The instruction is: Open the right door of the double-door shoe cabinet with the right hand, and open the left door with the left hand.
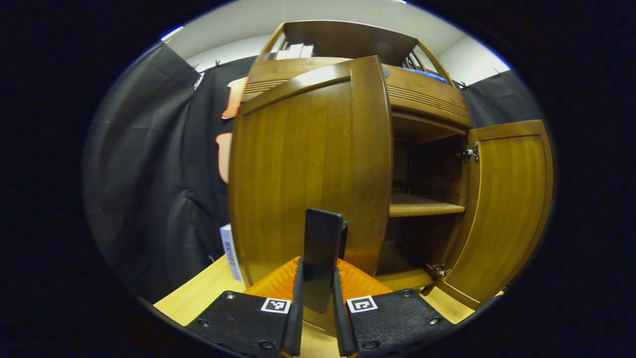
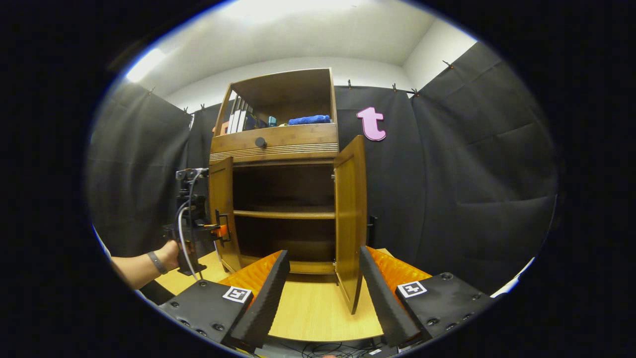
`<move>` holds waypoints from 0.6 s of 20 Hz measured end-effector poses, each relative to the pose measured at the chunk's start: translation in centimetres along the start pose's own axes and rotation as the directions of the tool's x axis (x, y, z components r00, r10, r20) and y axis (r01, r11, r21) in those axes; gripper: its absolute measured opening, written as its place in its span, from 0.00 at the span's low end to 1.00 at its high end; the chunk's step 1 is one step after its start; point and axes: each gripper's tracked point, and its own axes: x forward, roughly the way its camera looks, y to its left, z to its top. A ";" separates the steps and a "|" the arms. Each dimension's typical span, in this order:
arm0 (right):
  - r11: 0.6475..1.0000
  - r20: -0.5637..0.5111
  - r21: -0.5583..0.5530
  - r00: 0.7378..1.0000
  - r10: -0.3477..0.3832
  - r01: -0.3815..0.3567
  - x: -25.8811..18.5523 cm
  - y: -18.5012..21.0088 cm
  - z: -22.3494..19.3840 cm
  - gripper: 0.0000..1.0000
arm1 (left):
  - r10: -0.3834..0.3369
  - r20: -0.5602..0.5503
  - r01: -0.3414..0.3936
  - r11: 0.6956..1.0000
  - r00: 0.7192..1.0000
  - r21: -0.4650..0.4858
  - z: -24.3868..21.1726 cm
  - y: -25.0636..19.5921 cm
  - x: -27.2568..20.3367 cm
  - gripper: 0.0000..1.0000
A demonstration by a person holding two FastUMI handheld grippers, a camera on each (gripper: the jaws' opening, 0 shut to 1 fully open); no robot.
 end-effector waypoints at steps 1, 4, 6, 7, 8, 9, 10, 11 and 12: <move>1.000 -0.003 -0.002 1.000 0.007 -0.007 0.3 0.2 0.0 0.92 | 0.016 0.008 -0.016 1.000 1.000 0.009 0.1 1.5 -1.3 0.29; 1.000 -0.022 0.006 0.999 0.029 -0.029 1.4 0.6 -0.3 0.82 | 0.094 0.046 -0.097 0.994 0.994 0.059 0.5 7.1 -4.5 0.21; 0.999 -0.021 0.020 0.999 0.040 -0.040 2.4 1.0 -0.2 0.82 | 0.122 0.065 -0.125 0.991 0.990 0.048 0.7 10.8 -5.6 0.12; 0.999 -0.021 0.025 0.999 0.037 -0.037 2.9 0.9 -0.2 0.82 | 0.117 0.071 -0.118 0.993 0.991 0.013 0.8 12.0 -5.8 0.07; 0.999 -0.022 0.032 0.999 0.023 -0.023 3.3 0.7 -0.4 0.82 | 0.111 0.072 -0.111 0.994 0.991 -0.014 0.8 13.1 -5.8 0.08; 0.999 -0.023 0.043 1.000 -0.006 0.007 3.8 0.1 -0.3 0.82 | 0.100 0.070 -0.099 0.995 0.992 -0.026 0.8 14.1 -5.8 0.07; 0.998 -0.023 0.053 0.999 -0.028 0.029 4.1 -0.3 -0.2 0.91 | 0.081 0.078 -0.079 0.996 0.994 -0.026 0.7 14.3 -5.8 0.07; 0.997 -0.019 0.059 0.999 -0.047 0.048 4.3 -0.5 0.0 0.91 | 0.063 0.084 -0.062 0.998 0.994 -0.022 0.7 14.6 -5.9 0.02; 0.996 -0.016 0.057 0.998 -0.064 0.064 4.4 -0.8 0.2 0.91 | 0.045 0.089 -0.044 0.999 0.995 -0.008 0.7 14.9 -5.8 0.06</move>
